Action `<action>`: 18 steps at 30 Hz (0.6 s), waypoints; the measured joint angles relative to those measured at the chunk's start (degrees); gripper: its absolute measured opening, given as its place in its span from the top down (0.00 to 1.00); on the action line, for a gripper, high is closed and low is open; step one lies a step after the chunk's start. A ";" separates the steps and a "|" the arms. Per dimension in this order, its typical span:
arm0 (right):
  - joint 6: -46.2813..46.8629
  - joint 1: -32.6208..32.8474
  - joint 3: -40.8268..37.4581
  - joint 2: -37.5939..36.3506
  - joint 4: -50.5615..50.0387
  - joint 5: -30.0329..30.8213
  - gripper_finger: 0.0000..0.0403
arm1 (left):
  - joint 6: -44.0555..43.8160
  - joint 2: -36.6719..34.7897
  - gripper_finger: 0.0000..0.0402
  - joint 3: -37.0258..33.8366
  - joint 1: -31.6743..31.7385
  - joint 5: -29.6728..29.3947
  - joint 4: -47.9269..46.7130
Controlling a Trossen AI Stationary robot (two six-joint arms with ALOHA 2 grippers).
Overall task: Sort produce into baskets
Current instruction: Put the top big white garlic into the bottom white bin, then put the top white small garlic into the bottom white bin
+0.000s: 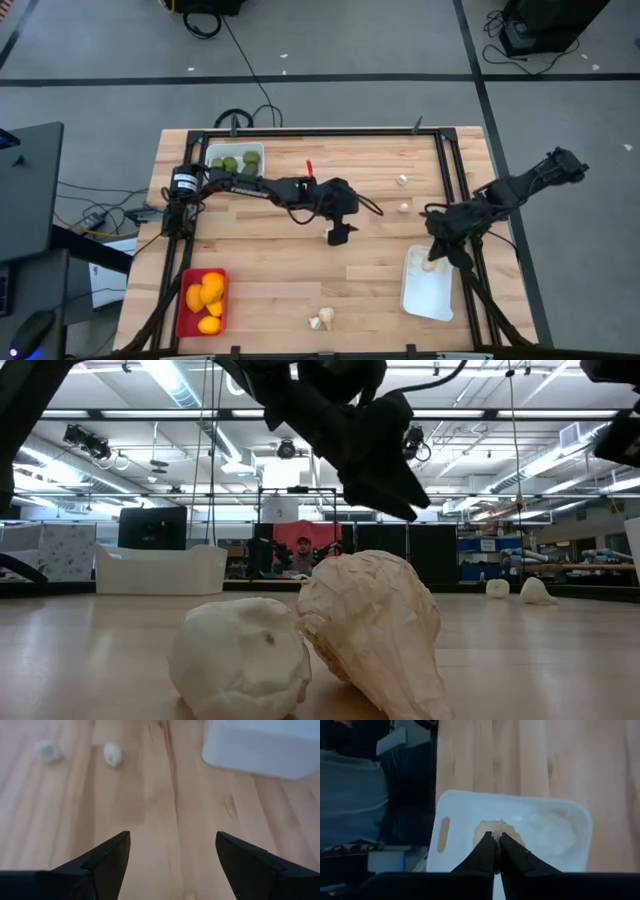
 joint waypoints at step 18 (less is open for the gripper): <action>19.56 10.68 0.00 17.67 -2.11 8.69 0.60 | 1.45 0.00 0.25 0.00 -4.01 -1.68 -14.71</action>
